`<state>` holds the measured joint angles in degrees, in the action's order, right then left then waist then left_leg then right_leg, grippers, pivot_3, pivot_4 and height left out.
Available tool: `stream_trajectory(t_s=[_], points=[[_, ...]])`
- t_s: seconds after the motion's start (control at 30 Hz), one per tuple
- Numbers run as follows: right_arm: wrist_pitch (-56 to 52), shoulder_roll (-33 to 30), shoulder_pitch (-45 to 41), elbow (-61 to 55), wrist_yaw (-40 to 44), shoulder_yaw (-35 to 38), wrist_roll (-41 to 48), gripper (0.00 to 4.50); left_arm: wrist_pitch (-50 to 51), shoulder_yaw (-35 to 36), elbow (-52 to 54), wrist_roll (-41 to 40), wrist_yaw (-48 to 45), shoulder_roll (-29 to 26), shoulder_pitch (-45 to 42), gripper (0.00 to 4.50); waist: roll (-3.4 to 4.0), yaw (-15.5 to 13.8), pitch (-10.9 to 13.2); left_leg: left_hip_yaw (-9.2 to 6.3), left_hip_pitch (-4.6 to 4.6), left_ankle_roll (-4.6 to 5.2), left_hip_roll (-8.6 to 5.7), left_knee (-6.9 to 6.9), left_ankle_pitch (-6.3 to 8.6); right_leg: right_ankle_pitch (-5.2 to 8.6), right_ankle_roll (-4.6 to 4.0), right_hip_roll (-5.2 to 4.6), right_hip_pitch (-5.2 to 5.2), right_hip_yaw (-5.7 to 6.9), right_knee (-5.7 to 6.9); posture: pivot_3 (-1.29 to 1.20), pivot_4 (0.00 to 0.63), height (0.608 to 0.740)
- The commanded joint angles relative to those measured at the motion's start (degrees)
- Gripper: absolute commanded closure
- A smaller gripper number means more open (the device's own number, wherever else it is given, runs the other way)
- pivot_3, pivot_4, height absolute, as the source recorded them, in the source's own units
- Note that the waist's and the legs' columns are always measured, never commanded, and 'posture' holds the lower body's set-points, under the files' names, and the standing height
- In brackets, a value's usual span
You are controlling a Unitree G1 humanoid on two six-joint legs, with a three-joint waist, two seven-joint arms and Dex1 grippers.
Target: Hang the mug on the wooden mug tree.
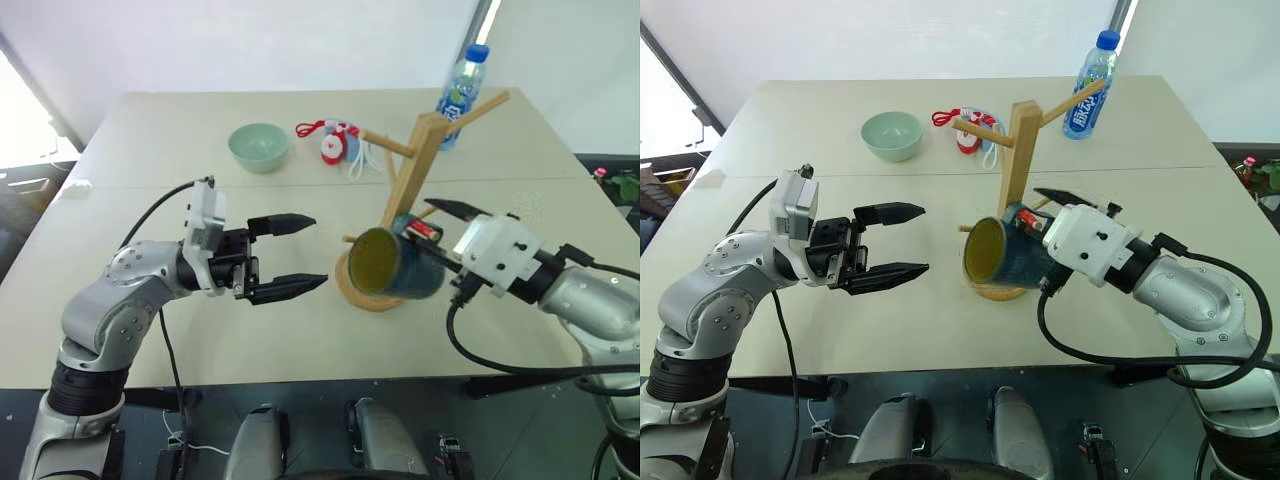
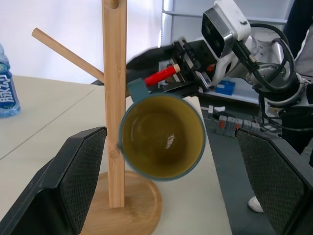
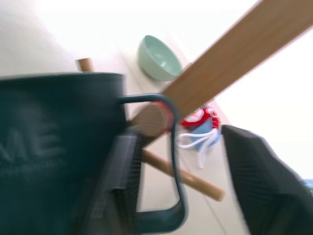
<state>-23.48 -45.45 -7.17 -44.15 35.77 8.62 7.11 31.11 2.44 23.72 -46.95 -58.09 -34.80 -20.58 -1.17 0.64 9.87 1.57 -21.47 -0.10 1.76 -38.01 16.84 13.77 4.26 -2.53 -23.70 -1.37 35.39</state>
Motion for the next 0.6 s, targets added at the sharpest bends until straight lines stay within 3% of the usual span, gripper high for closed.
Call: stream_trajectory(t_s=[0.03, 0.17, 0.37, 0.47, 0.6], points=[[0.45, -0.07, 1.19, -0.42, 0.41, 4.55, 1.19, 1.99, -0.14, 0.77, 1.29, -0.31, 0.59, -0.05, 0.17, 0.0, 0.0, -0.08, 0.0, 0.0, 0.0, 0.0, 0.0, 0.0, 0.0, 0.0, 0.0, 0.0, 0.0, 0.0, 0.0, 0.0, 0.15, 0.74], [0.69, 2.01, 5.08, -0.23, 2.02, 11.78, 6.93, 1.99, -1.1, 1.69, -1.24, 0.71, 3.5, 1.66, 0.94, 0.0, -0.01, -0.1, 0.01, 0.0, -0.01, 0.0, -0.01, 0.0, 0.0, 0.0, 0.0, 0.0, 0.02, 0.0, -0.02, 0.0, 0.15, 0.74], [-1.51, 10.92, 13.49, 3.04, 1.13, 22.06, 19.31, 1.99, -4.95, 4.44, -8.67, 7.68, 13.8, 5.97, 4.21, 0.0, -0.07, -0.02, 0.0, -0.02, 0.06, 0.0, 0.01, 0.0, 0.0, -0.01, 0.01, 0.02, 0.1, 0.02, 0.0, 0.0, 0.15, 0.74], [0.35, 15.54, 18.63, 7.15, 0.64, 21.77, 19.64, 1.99, -9.32, 5.03, -12.56, 13.37, 18.61, 8.3, 7.27, 0.0, -0.06, 0.06, -0.03, -0.04, 0.09, 0.0, 0.03, 0.0, 0.0, -0.01, 0.01, 0.02, 0.12, 0.01, 0.01, 0.0, 0.15, 0.74], [7.59, 23.85, 17.56, 17.08, -5.37, 17.69, 14.93, 1.99, -16.02, 5.44, -17.99, 21.89, 28.56, 13.37, 10.8, 0.0, -0.05, 0.17, -0.04, 0.0, 0.14, 0.0, 0.05, 0.01, 0.0, -0.02, 0.0, -0.02, 0.12, -0.03, 0.02, 0.0, 0.15, 0.74]])
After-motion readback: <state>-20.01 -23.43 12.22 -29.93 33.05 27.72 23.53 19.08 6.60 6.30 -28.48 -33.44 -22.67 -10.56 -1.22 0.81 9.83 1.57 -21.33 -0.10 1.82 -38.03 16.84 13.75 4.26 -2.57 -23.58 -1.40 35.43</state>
